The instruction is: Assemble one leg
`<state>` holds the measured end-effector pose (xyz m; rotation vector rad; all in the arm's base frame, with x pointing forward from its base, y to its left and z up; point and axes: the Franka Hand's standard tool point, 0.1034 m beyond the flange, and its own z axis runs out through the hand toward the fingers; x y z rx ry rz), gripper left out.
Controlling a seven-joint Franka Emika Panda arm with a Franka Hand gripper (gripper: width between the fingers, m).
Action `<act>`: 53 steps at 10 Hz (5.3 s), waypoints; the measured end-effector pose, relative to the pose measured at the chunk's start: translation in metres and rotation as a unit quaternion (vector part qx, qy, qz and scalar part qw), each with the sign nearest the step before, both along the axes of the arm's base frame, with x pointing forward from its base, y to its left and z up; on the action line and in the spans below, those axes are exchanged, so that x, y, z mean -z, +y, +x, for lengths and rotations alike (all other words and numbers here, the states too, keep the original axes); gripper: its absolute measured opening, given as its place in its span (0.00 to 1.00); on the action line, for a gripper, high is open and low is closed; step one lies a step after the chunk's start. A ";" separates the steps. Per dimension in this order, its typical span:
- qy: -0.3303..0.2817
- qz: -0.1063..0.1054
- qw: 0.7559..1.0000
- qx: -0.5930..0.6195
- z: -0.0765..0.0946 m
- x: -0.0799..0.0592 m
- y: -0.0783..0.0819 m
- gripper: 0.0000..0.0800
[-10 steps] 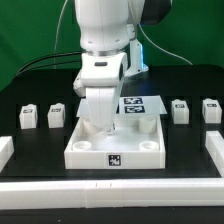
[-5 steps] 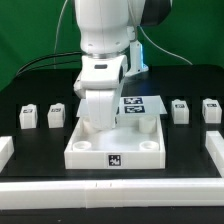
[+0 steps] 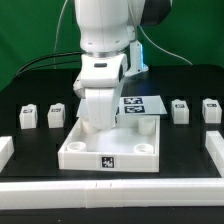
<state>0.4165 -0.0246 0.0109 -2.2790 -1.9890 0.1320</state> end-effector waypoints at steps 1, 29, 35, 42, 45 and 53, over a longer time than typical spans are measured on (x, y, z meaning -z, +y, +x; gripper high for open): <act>0.000 0.000 1.000 0.000 0.000 0.000 0.000 0.09; -0.048 0.003 0.998 0.036 0.042 -0.036 0.070 0.81; -0.063 -0.004 0.988 0.141 0.031 -0.045 0.066 0.81; -0.024 -0.029 0.839 0.543 0.010 -0.044 0.081 0.81; -0.002 -0.044 0.728 0.684 -0.008 -0.047 0.121 0.81; 0.013 -0.053 0.739 0.671 -0.019 -0.046 0.212 0.81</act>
Offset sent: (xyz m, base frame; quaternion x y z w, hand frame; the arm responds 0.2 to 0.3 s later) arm 0.0209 0.0196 -0.0002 -0.0023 -0.0183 -0.0384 0.9991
